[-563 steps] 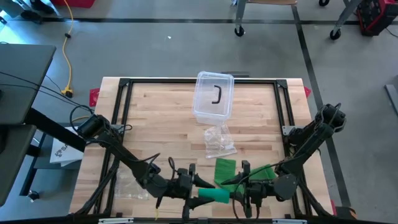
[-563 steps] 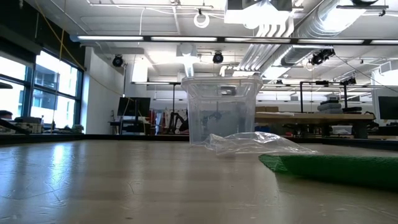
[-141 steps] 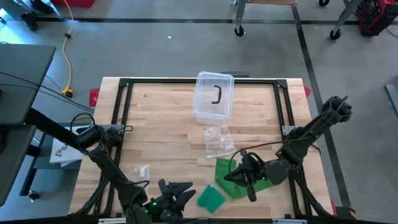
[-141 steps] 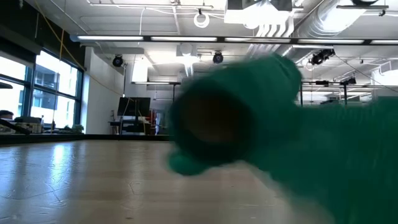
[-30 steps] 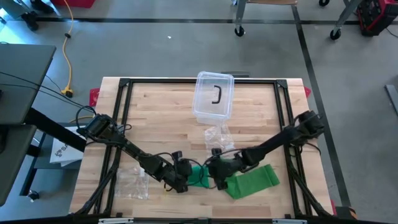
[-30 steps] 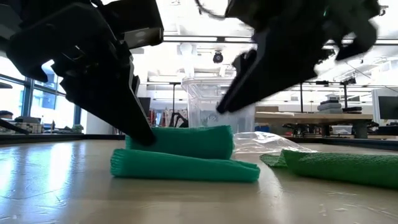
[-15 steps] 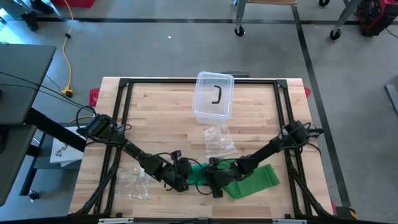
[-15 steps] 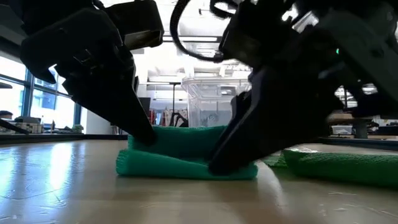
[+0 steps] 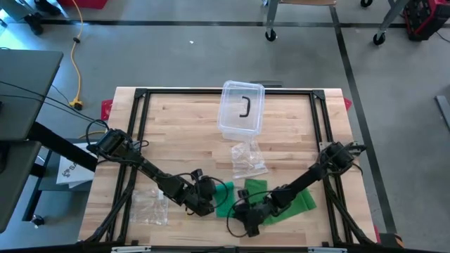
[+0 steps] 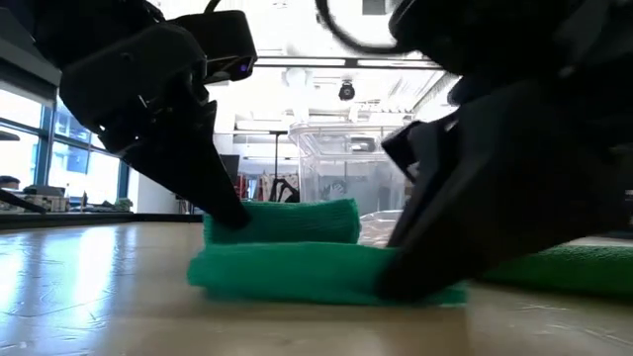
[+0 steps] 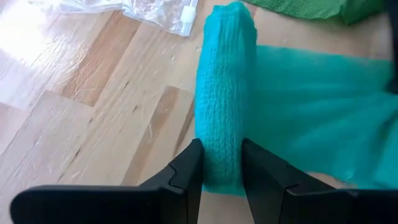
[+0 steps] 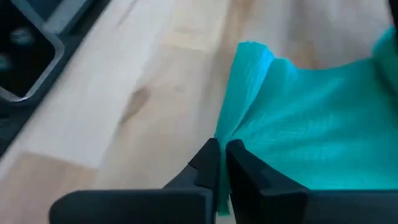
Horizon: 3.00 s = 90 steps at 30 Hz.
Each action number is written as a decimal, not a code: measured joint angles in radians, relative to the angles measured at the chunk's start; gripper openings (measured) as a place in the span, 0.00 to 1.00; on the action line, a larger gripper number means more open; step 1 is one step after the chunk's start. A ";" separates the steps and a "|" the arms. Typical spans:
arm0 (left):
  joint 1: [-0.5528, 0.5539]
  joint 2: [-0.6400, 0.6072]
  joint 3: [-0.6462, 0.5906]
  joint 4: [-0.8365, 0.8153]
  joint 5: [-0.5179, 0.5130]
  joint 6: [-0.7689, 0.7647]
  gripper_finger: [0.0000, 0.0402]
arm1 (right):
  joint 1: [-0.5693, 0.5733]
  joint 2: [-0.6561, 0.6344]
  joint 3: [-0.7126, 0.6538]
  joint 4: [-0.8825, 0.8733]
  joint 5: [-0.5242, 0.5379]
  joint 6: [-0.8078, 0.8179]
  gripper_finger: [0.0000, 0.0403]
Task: Roll bandage
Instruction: Roll the blue bandage
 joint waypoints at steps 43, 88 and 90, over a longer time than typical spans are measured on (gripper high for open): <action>-0.135 0.001 -0.002 0.129 0.160 0.073 0.35 | -0.147 0.000 0.387 -0.538 -0.066 0.120 0.00; -0.214 0.050 0.000 0.357 -0.186 0.082 0.40 | -0.214 0.010 0.387 -0.621 -0.010 0.343 0.00; -0.200 0.059 0.000 0.353 -0.212 0.091 0.40 | -0.214 0.010 0.387 -0.621 -0.010 0.343 0.00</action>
